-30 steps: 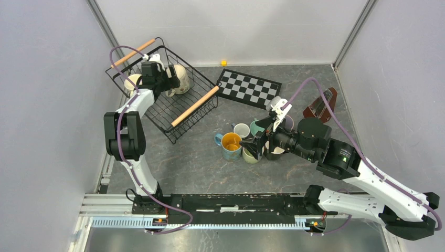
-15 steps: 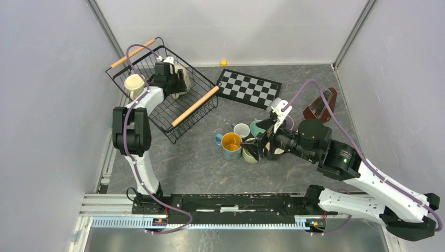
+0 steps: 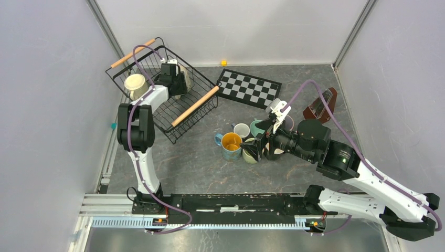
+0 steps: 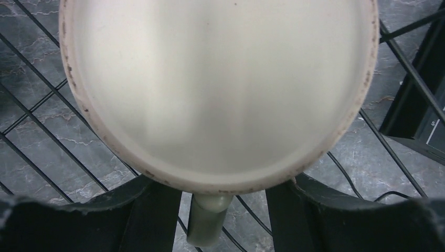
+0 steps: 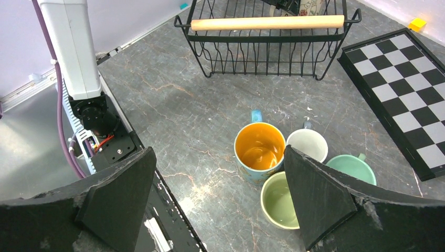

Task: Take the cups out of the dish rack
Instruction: Unload the cup from the dish rack.

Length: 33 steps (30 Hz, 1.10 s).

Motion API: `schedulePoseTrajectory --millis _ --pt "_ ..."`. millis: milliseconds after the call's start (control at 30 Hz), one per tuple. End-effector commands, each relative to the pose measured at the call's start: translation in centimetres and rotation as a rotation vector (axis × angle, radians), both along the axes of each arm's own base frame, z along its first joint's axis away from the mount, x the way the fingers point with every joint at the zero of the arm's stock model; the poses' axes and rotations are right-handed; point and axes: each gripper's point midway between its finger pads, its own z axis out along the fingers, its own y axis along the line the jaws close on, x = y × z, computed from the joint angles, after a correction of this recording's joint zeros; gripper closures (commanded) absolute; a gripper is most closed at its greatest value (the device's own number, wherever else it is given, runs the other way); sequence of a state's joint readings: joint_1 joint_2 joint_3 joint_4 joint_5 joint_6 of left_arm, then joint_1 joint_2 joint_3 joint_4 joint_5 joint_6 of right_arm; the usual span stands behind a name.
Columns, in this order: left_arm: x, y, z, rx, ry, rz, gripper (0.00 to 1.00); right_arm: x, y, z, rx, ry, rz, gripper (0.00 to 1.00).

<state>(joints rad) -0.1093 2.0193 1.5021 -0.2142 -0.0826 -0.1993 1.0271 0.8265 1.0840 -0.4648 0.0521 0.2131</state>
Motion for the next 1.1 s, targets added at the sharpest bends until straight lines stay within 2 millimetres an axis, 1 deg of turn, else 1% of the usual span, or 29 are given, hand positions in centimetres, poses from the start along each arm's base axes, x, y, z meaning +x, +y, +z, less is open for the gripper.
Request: schedulePoseTrajectory --millis 0,233,300,333,367,467,500,533,567,700,867,933,1067 --pt "1.3 0.1 1.2 -0.025 -0.034 0.069 0.38 0.1 0.2 0.8 0.03 -0.016 0.0 0.02" --pt "1.7 0.5 0.4 -0.011 -0.016 0.102 0.44 0.2 0.2 0.7 0.022 -0.016 -0.004 0.02" --pt "1.8 0.5 0.3 -0.012 -0.014 0.103 0.49 0.3 0.2 0.6 0.018 -0.015 -0.006 0.02" --pt "1.9 0.5 0.4 -0.012 -0.016 0.103 0.52 0.3 0.2 0.7 0.018 -0.015 -0.006 0.02" --pt "1.9 0.5 0.4 -0.011 -0.017 0.104 0.59 0.3 0.3 0.6 0.016 -0.014 -0.006 0.02" --pt "2.0 0.5 1.2 -0.007 -0.026 0.1 0.84 0.4 0.4 0.5 0.015 -0.013 -0.005 0.02" --pt "2.1 0.6 1.8 -0.003 -0.04 0.101 0.94 0.4 0.4 0.5 0.014 -0.013 -0.006 0.02" --pt "2.1 0.6 2.4 0.002 -0.051 0.1 0.97 0.5 0.4 0.6 0.016 -0.014 -0.008 0.02" --pt "2.1 0.6 3.1 0.008 -0.063 0.099 0.98 0.5 0.5 0.5 0.015 -0.014 -0.01 0.02" --pt "2.3 0.8 7.1 0.019 -0.135 0.096 0.98 0.9 0.7 0.3 0.017 -0.012 -0.025 0.02" --pt "2.1 0.9 12.9 0.021 -0.234 0.089 0.98 1.6 1.7 -0.2 0.018 0.008 -0.033 0.02" --pt "1.8 1.1 14.5 0.023 -0.258 0.093 0.98 1.6 2.4 -0.1 0.027 0.012 -0.017 0.02" --pt "0.8 1.5 17.3 0.027 -0.298 0.113 0.98 1.8 3.5 0.9 0.065 0.008 0.008 0.02"
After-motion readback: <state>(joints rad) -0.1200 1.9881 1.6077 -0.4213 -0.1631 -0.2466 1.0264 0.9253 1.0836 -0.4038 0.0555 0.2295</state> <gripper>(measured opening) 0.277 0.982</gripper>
